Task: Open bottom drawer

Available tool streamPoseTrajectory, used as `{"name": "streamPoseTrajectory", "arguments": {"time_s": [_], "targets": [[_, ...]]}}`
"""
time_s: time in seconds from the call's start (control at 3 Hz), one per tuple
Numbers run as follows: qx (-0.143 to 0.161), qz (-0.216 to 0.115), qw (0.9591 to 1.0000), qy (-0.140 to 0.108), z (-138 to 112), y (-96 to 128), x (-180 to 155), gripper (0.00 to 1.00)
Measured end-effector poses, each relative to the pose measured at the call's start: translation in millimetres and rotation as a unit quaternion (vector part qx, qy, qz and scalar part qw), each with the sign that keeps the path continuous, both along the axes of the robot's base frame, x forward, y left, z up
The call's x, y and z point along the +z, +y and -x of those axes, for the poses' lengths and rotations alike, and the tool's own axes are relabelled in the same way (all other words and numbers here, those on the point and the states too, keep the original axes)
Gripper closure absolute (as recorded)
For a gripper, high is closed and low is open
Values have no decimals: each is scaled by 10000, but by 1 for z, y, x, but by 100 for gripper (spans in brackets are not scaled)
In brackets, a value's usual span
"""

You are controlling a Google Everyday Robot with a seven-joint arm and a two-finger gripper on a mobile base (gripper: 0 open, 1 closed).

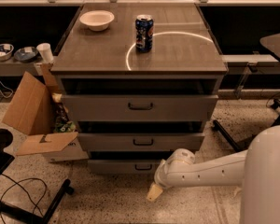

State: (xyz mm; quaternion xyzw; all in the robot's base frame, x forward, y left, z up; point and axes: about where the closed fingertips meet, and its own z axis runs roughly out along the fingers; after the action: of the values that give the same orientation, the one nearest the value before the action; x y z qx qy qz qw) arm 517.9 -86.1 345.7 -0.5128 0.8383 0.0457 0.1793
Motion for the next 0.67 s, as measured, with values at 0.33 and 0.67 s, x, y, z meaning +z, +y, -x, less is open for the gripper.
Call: {"name": "streamPoseTrajectory", "arguments": {"time_s": [0.33,0.67], "targets": [[17,-122,9999,102,4,8,-23,0],[92,34,9998,182,-3,13,-35,0]]}}
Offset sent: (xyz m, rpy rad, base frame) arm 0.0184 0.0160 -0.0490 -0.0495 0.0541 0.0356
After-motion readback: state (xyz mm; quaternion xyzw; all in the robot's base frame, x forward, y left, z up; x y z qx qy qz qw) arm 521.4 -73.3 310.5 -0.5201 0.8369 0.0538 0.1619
